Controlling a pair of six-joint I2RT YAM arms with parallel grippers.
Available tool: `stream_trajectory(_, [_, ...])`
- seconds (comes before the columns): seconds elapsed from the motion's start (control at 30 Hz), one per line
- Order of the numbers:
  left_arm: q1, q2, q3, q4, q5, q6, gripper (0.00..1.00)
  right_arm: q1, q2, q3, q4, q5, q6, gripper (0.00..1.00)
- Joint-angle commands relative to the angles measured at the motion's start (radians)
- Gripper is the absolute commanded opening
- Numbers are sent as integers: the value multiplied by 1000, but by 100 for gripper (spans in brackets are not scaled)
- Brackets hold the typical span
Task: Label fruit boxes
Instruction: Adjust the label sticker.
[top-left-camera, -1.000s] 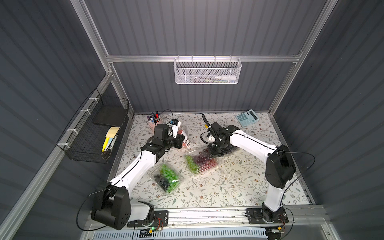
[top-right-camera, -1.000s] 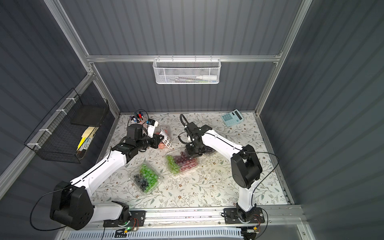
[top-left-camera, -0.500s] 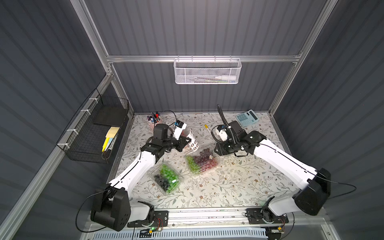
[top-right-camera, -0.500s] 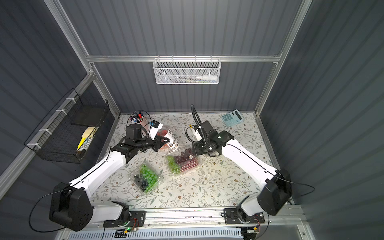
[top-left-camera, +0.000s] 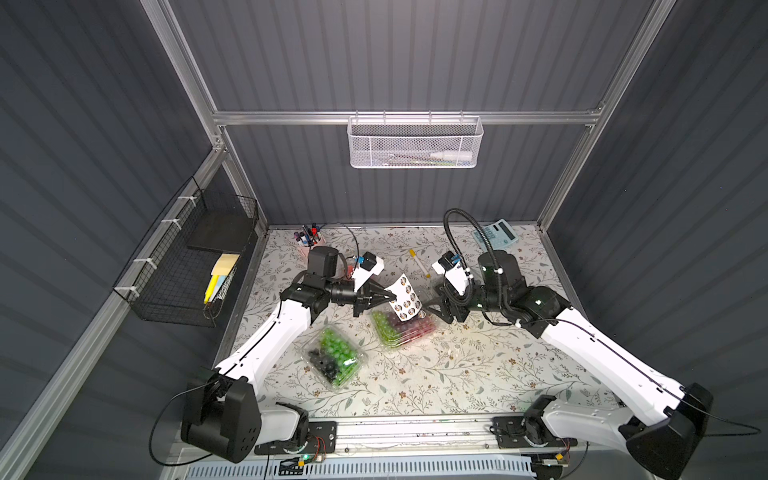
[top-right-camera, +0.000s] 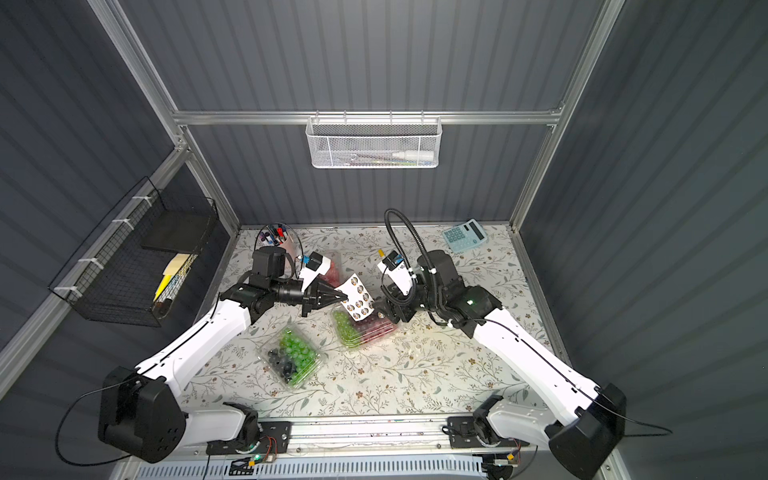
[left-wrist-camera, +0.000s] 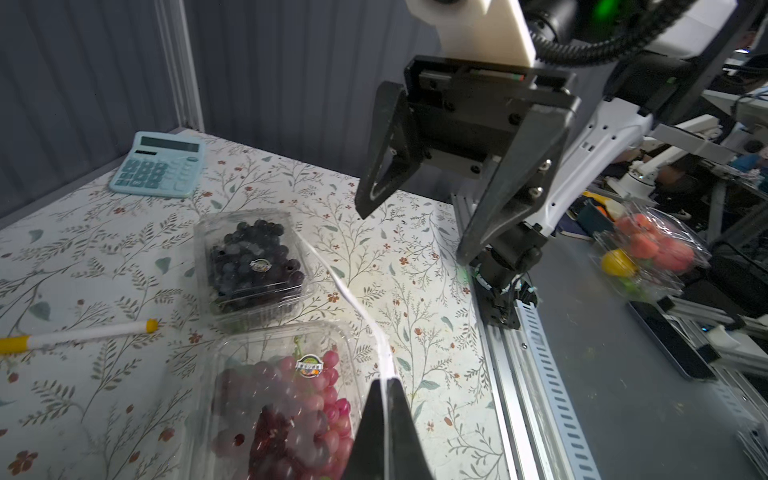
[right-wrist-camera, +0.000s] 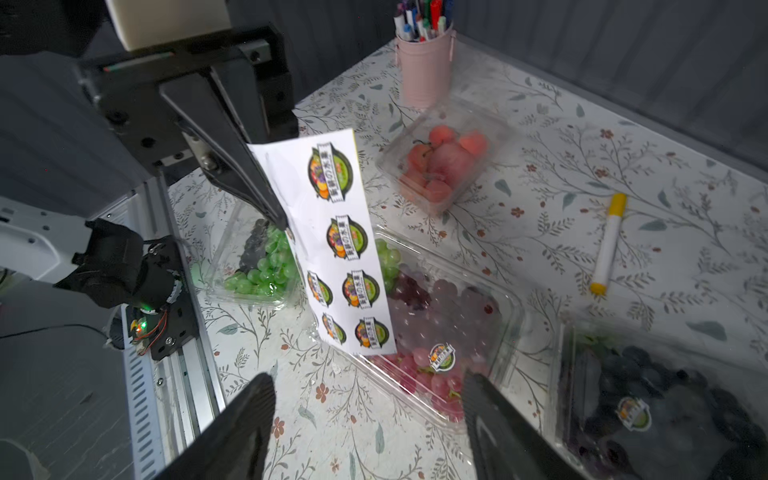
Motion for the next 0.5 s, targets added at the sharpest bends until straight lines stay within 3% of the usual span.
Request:
stream_trajectory(0.0, [-4, -16, 46, -96, 119, 130, 0, -13, 10, 1, 15, -152, -119, 76])
stream_trajectory(0.27, [-18, -2, 74, -143, 140, 182, 0, -13, 131, 83, -31, -309, -141, 74])
stream_trajectory(0.47, [-23, -4, 83, -160, 121, 189, 0, -15, 144, 95, -38, -374, -159, 66])
